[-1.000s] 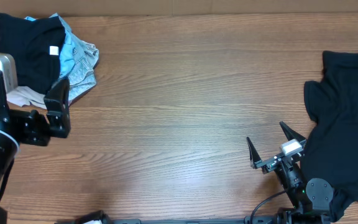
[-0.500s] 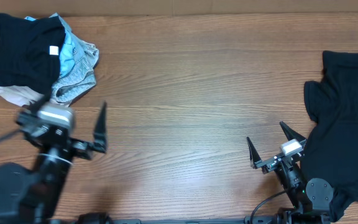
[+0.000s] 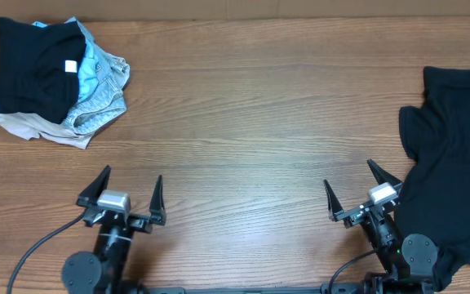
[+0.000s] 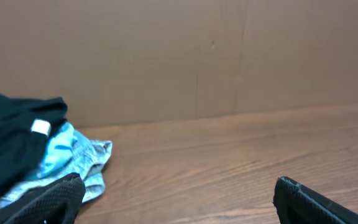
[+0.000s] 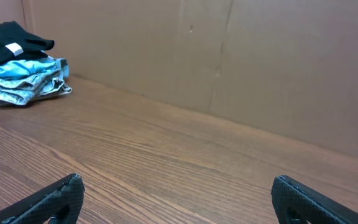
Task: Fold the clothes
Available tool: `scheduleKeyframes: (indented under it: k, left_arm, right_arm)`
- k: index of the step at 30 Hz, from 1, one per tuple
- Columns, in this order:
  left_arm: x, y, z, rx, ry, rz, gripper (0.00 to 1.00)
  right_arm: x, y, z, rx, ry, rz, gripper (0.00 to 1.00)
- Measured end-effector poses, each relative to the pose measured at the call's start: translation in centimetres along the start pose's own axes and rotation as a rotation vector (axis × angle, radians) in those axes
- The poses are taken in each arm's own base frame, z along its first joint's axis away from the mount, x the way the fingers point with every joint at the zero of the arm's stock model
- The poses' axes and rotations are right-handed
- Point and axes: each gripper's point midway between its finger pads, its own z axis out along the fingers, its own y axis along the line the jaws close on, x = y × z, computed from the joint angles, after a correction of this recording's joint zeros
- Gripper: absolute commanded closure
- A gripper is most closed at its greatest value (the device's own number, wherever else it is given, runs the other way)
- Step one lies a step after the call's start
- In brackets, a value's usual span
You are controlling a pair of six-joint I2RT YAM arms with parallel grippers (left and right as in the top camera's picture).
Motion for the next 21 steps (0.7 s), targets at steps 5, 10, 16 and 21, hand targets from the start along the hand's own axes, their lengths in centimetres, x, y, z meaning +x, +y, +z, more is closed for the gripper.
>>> scheduleKeyframes:
  k: [5,10,16,21]
  left_arm:
    - [3.6,0.4,1.2,-0.001,0.007,-0.022,0.00]
    - [7.2,0.6,1.7,-0.003,0.069,-0.050,0.00]
    - [7.1,0.4,1.7,0.003,0.065,-0.049,0.00]
    - [7.1,0.4,1.7,0.003,0.065,-0.049,0.00]
  right_arm:
    - [0.0,0.0,0.0,0.000,0.000,0.000,0.00]
    - [0.0,0.0,0.0,0.000,0.000,0.001,0.00]
    - [0.0,0.0,0.0,0.000,0.001,0.000,0.00]
    - [0.0,0.0,0.0,0.000,0.001,0.001,0.00]
